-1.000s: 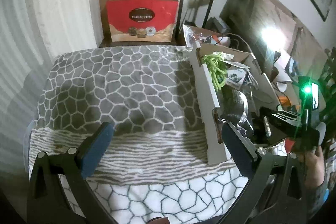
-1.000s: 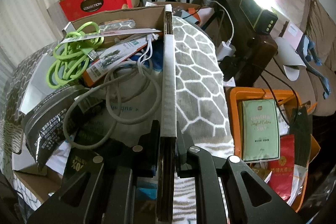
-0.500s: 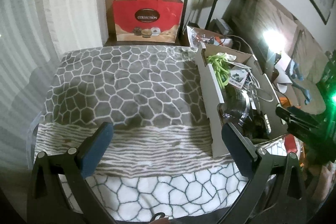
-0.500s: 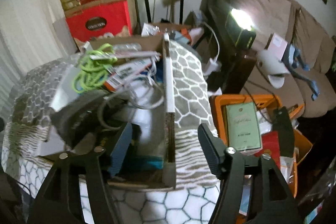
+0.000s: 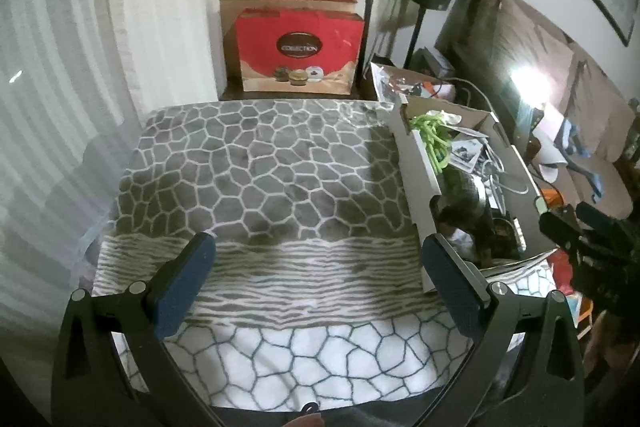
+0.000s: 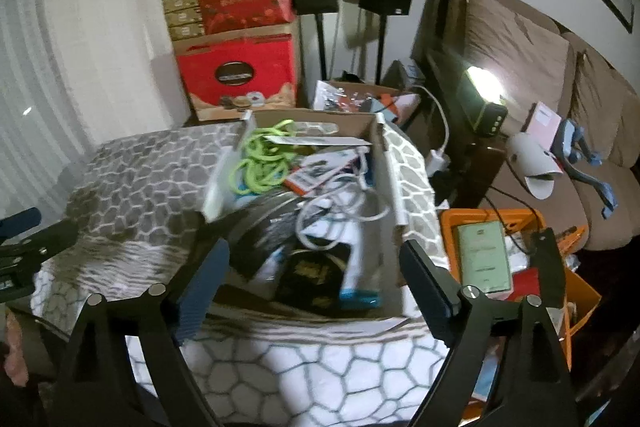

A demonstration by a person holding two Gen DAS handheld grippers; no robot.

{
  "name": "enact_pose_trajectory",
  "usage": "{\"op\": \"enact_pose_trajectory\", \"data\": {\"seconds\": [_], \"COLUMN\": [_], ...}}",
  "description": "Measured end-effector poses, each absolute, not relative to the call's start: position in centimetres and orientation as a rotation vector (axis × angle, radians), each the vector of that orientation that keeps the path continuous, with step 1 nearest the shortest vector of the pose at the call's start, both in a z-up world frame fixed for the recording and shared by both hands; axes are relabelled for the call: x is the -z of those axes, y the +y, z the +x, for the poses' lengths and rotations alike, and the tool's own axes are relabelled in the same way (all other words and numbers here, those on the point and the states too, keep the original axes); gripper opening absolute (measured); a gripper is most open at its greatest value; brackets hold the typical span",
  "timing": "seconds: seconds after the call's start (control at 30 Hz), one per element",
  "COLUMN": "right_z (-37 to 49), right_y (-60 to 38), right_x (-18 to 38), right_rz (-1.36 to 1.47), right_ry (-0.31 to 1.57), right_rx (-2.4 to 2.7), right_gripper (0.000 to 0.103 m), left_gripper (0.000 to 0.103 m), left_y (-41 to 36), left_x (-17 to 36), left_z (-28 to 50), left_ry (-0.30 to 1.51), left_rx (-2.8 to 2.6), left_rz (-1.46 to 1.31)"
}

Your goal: Organize objects

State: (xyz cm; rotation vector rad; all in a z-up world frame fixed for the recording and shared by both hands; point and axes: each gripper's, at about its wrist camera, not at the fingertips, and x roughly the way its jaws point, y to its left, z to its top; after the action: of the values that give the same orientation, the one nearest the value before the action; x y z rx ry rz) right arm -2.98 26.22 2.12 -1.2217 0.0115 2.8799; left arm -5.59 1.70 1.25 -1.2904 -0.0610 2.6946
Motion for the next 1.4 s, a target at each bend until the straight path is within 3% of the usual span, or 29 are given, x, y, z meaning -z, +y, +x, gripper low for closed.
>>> {"op": "enact_pose_trajectory", "data": {"seconds": [0.17,1.4], "right_z": [-1.9,1.0], "right_y": [24.3,22.1], "right_x": [-2.3,-1.9], "right_rz": [-1.205,-1.179], "right_ry": [0.003,0.064], "right_rx": [-2.918,-2.944], "right_gripper": [0.103,0.103], "left_gripper": [0.103,0.103], "left_y": [0.9,0.0], "left_x": [-1.3,-0.3], "left_z": [-4.5,-1.7], "left_ry": [-0.025,-0.075], "left_rx": [-2.745,-2.769], "left_rz": [-1.277,-1.285]}}
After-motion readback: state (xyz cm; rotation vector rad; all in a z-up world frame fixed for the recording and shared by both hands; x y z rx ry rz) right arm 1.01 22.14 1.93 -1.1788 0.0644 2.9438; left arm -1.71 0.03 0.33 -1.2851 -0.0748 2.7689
